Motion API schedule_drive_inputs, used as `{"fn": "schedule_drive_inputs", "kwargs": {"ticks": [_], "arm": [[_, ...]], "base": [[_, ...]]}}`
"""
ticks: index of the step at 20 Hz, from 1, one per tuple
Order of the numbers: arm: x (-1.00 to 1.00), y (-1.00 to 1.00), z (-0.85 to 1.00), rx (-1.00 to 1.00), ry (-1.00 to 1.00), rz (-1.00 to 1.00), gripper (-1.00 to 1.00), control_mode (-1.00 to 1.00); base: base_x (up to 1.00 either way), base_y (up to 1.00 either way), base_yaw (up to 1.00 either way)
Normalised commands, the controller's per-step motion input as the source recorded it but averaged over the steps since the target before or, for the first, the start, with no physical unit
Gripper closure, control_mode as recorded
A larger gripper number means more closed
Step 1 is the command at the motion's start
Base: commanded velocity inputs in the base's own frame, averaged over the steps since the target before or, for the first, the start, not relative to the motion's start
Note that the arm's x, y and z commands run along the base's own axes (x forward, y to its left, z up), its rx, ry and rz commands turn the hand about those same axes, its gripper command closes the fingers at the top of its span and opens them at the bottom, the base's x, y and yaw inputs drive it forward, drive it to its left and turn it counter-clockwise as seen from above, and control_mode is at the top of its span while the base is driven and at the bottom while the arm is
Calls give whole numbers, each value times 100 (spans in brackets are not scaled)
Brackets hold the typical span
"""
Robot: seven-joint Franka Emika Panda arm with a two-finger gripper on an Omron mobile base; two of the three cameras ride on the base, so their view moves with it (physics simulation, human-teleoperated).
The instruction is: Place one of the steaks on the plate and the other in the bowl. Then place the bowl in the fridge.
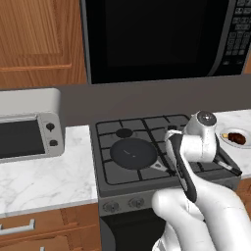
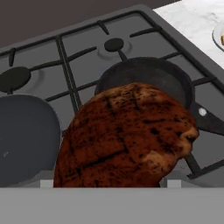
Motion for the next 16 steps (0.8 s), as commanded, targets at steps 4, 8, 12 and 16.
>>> {"fn": "schedule_drive_inputs", "kwargs": {"ticks": [4, 8, 12, 16], "arm": [[-53, 29, 8, 0, 0, 0, 100, -100], [-50, 31, 27, 2, 0, 0, 100, -100], [-47, 25, 65, 1, -3, 0, 100, -100], [-44, 20, 66, 0, 0, 0, 100, -100]], "base": [[0, 0, 0], [0, 0, 0], [0, 0, 0], [0, 0, 0]]}}
